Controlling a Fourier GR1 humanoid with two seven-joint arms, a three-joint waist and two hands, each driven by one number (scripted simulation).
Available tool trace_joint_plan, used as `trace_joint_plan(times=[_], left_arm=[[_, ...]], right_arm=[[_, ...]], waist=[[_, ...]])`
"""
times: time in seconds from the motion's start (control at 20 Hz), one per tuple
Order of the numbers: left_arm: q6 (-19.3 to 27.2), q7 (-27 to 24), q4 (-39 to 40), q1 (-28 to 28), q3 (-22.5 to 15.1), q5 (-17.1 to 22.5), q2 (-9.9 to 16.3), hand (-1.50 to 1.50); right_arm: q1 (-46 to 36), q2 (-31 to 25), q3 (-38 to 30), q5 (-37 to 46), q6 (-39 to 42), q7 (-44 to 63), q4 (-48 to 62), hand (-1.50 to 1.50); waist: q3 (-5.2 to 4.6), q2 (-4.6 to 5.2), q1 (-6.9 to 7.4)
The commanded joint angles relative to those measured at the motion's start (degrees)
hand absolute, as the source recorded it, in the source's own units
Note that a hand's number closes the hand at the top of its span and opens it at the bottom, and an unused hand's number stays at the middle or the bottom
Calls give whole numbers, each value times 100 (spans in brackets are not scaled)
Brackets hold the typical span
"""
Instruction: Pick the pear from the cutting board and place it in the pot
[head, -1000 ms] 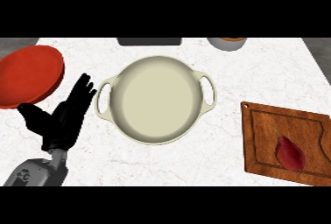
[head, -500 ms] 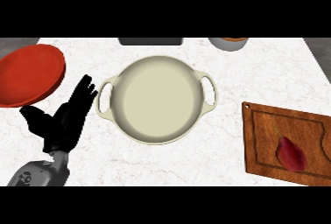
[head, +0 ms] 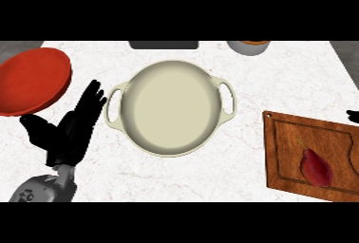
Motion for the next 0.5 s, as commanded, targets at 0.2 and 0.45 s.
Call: trace_joint_plan(times=[0.2, 0.45], left_arm=[[-312, -167, 481, -198, 262, -139, -308, 0], [-393, 237, -119, 38, 347, -261, -201, 0]], right_arm=[[-46, 543, 160, 1065, -44, 193, -24, -150], [-413, 1035, 86, 1324, -169, -160, 662, -150]], waist=[[-1, 3, -43], [3, 7, 17]])
